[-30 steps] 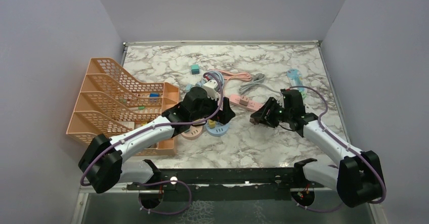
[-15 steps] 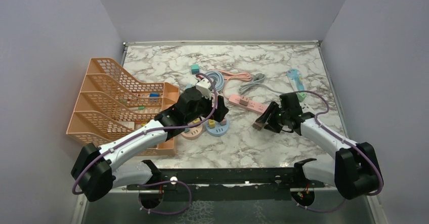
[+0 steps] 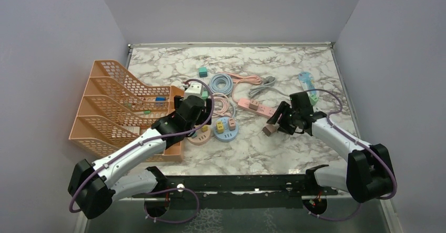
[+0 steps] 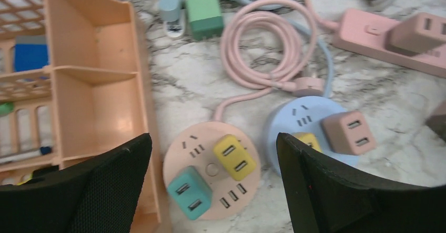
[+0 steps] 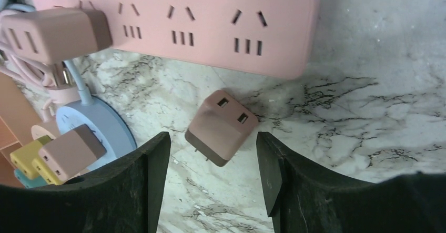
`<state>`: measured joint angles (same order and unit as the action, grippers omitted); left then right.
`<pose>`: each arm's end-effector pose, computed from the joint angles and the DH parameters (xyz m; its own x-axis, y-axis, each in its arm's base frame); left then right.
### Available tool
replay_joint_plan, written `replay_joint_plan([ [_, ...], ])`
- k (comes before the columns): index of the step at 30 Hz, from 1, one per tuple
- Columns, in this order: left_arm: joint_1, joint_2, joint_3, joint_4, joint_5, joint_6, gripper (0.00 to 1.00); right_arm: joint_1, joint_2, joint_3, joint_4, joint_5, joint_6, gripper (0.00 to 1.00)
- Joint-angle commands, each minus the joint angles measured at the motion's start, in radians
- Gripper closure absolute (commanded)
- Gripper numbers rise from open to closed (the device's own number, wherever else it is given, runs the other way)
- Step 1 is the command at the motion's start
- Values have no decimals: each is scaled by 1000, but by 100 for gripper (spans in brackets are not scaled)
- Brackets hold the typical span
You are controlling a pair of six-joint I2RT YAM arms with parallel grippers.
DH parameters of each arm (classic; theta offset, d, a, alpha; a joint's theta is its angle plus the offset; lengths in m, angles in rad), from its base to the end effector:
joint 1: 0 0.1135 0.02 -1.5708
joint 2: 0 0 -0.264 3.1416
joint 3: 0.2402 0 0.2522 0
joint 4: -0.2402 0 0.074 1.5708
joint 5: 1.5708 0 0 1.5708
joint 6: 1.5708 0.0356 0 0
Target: Insert the plug
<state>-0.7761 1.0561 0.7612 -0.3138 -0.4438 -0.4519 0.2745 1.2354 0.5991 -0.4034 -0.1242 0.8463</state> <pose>0.1741 -0.1495 0.2688 -0.5336 -0.0288 -0.8453 0.1648 0.9767 -0.1374 0.2117 0.0642 0.1712 -0.7967 0.5476 -0.2557 0.4032 0.7968 0.4501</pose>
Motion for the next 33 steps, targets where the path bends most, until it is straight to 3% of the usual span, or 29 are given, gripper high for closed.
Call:
replay_joint_plan([
  [1,59,-42,33,-165,-159,-46,13,-3,-13,52,-26,41,-36,40],
  [6,106,-69,22,-178,-112,-72,18,-3,-20,71,-39,74,-66,40],
  [15,109,-75,11,-115,10,-50,16,-1,74,115,-88,82,-155,37],
  [27,109,-75,0,-75,56,-58,13,72,192,118,-59,101,21,33],
  [33,109,-74,-1,-72,57,-57,13,83,236,135,-41,97,38,38],
])
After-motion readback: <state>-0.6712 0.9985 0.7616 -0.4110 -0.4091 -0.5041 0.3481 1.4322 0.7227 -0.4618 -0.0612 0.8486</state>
